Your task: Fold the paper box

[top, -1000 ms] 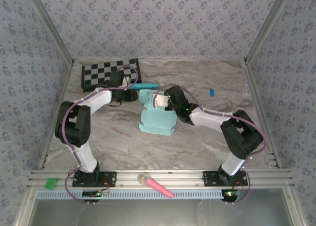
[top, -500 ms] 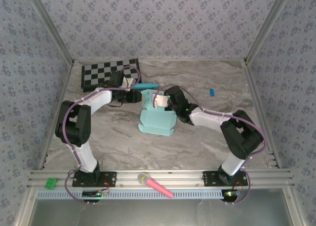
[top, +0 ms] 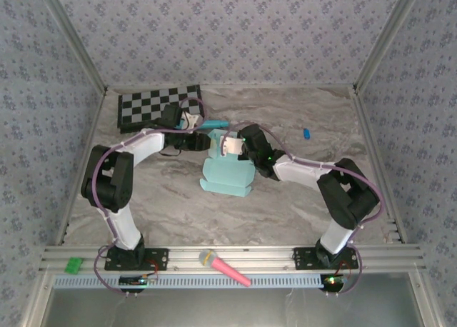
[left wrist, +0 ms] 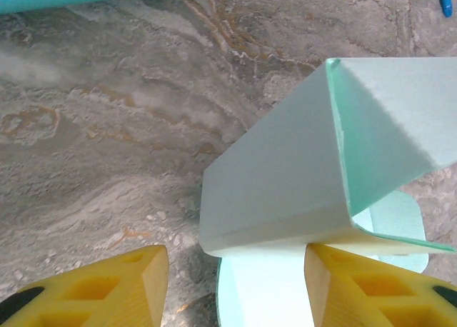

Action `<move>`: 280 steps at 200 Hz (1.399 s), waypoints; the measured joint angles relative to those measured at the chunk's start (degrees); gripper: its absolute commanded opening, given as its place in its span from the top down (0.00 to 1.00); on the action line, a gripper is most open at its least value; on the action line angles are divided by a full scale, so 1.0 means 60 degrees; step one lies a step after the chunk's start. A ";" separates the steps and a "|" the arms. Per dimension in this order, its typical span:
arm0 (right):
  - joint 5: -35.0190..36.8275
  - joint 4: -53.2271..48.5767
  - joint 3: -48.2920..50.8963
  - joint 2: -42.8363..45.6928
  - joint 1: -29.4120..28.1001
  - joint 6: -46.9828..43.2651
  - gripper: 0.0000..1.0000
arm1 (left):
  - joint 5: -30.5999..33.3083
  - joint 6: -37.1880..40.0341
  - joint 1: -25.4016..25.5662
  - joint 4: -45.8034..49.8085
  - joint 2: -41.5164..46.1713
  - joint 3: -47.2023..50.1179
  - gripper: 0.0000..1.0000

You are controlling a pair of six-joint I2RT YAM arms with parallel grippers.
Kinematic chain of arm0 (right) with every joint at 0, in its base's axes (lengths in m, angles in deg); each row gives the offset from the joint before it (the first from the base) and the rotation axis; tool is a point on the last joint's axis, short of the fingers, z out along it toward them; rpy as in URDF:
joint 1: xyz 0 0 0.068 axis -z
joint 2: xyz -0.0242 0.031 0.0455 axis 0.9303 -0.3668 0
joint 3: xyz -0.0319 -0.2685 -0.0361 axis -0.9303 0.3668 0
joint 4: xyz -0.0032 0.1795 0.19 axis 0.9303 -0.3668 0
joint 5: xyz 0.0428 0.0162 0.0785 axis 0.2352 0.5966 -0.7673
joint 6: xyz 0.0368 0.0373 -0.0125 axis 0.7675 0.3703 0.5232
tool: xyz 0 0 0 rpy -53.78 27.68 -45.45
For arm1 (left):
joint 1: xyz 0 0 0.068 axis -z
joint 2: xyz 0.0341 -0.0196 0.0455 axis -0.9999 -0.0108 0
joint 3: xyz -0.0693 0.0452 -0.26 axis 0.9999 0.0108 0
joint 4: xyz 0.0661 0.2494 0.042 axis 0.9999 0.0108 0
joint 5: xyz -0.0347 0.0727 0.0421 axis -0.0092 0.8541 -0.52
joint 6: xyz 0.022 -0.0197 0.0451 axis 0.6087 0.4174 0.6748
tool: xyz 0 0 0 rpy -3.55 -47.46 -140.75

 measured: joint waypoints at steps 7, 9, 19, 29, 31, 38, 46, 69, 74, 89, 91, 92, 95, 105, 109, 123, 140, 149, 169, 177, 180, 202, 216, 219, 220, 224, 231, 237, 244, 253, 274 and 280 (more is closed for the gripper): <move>0.0000 -0.0025 -0.0015 -0.0007 0.0000 0.0000 1.00 | -0.0022 0.0000 0.0033 -0.0036 -0.0040 0.0000 0.47; 0.0000 -0.0036 -0.0022 -0.0011 0.0000 0.0000 1.00 | -0.0022 0.0000 0.0040 -0.0055 -0.0051 0.0000 0.47; 0.0000 -0.0066 -0.0025 -0.0015 0.0000 0.0000 1.00 | -0.0062 0.0000 0.0087 -0.0124 -0.0106 0.0000 0.47; 0.0018 -0.0087 -0.0025 -0.0022 0.0000 0.0000 1.00 | -0.0098 0.0000 0.0146 -0.0186 -0.0153 0.0000 0.47; 0.0022 -0.0091 -0.0025 -0.0026 0.0000 0.0000 1.00 | -0.0106 0.0000 0.0157 -0.0204 -0.0157 0.0000 0.47; 0.0022 -0.0102 -0.0025 -0.0026 0.0000 0.0000 1.00 | -0.0131 0.0000 0.0193 -0.0240 -0.0186 0.0000 0.47; 0.0022 -0.0113 -0.0025 -0.0026 0.0000 0.0000 1.00 | -0.0153 0.0000 0.0244 -0.0259 -0.0219 0.0000 0.47; 0.0022 -0.0153 -0.0058 -0.0044 0.0000 0.0000 1.00 | -0.0193 0.0004 0.0375 -0.0346 -0.0313 0.0000 0.47; 0.0022 -0.0153 -0.0073 -0.0051 0.0000 0.0000 1.00 | -0.0193 0.0007 0.0401 -0.0361 -0.0335 0.0000 0.47; 0.0022 -0.0171 -0.0091 -0.0073 0.0000 0.0000 1.00 | -0.0189 0.0040 0.0474 -0.0477 -0.0390 0.0000 0.48; 0.0025 -0.0171 -0.0091 -0.0076 0.0000 0.0000 1.00 | -0.0189 0.0044 0.0474 -0.0492 -0.0393 0.0004 0.48; 0.0022 -0.0171 -0.0095 -0.0076 0.0000 0.0000 1.00 | -0.0189 0.0044 0.0477 -0.0499 -0.0397 0.0004 0.48; 0.0022 -0.0171 -0.0095 -0.0076 0.0000 0.0000 1.00 | -0.0186 0.0047 0.0495 -0.0525 -0.0404 0.0004 0.49; 0.0022 -0.0175 -0.0095 -0.0076 0.0000 0.0000 1.00 | -0.0171 0.0047 0.0521 -0.0634 -0.0412 0.0040 0.50; 0.0022 -0.0178 -0.0095 -0.0076 0.0000 0.0000 1.00 | -0.0157 0.0036 0.0535 -0.0688 -0.0412 0.0066 0.50; 0.0022 -0.0204 -0.0095 -0.0076 0.0000 0.0000 1.00 | -0.0124 0.0033 0.0561 -0.0940 -0.0412 0.0197 0.52; 0.0018 -0.0215 -0.0095 -0.0076 0.0000 0.0000 1.00 | -0.0040 0.0025 0.0597 -0.1395 -0.0412 0.0470 0.52; 0.0018 -0.0215 -0.0095 -0.0076 0.0000 0.0000 1.00 | 0.0051 -0.0007 0.0623 -0.1657 -0.0412 0.0648 0.52; 0.0011 -0.0240 -0.0095 -0.0076 -0.0004 0.0004 1.00 | 0.0288 -0.0004 0.0729 -0.2371 -0.0412 0.1144 0.53; 0.0007 -0.0244 -0.0095 -0.0076 -0.0004 0.0000 1.00 | 0.0386 0.0011 0.0776 -0.2648 -0.0412 0.1333 0.53; 0.0007 -0.0244 -0.0095 -0.0076 -0.0004 0.0004 1.00 | 0.0452 0.0033 0.0798 -0.2776 -0.0412 0.1417 0.53; -0.0011 -0.0280 -0.0095 -0.0076 -0.0015 0.0004 1.00 | 0.0747 0.0153 0.0900 -0.3552 -0.0412 0.1843 0.53; -0.0015 -0.0317 -0.0106 -0.0076 -0.0022 0.0004 1.00 | 0.0903 0.0233 0.0925 -0.3931 -0.0412 0.2004 0.53; -0.0015 -0.0328 -0.0113 -0.0076 -0.0022 0.0004 1.00 | 0.0929 0.0248 0.0929 -0.4000 -0.0412 0.2029 0.53; -0.0015 -0.0331 -0.0113 -0.0076 -0.0022 0.0004 1.00 | 0.0943 0.0251 0.0929 -0.4025 -0.0412 0.2040 0.53; -0.0015 -0.0346 -0.0124 -0.0076 -0.0018 0.0004 1.00 | 0.0980 0.0273 0.0929 -0.4102 -0.0412 0.2058 0.53; -0.0015 -0.0357 -0.0138 -0.0076 -0.0018 0.0007 1.00 | 0.1035 0.0302 0.0929 -0.4204 -0.0412 0.2073 0.53; -0.0015 -0.0368 -0.0149 -0.0076 -0.0022 0.0007 1.00 | 0.1086 0.0321 0.0929 -0.4262 -0.0412 0.2073 0.53; -0.0015 -0.0382 -0.0164 -0.0076 -0.0022 0.0007 1.00 | 0.1133 0.0331 0.0929 -0.4342 -0.0412 0.2073 0.53; -0.0015 -0.0401 -0.0178 -0.0076 -0.0022 0.0025 1.00 | 0.1202 0.0364 0.0929 -0.4448 -0.0412 0.2073 0.53; -0.0033 -0.0419 -0.0200 -0.0076 -0.0018 0.0036 1.00 | 0.1395 0.0393 0.0929 -0.4648 -0.0412 0.2073 0.53; -0.0051 -0.0423 -0.0200 -0.0076 -0.0018 0.0036 1.00 | 0.1439 0.0393 0.0929 -0.4696 -0.0412 0.2073 0.53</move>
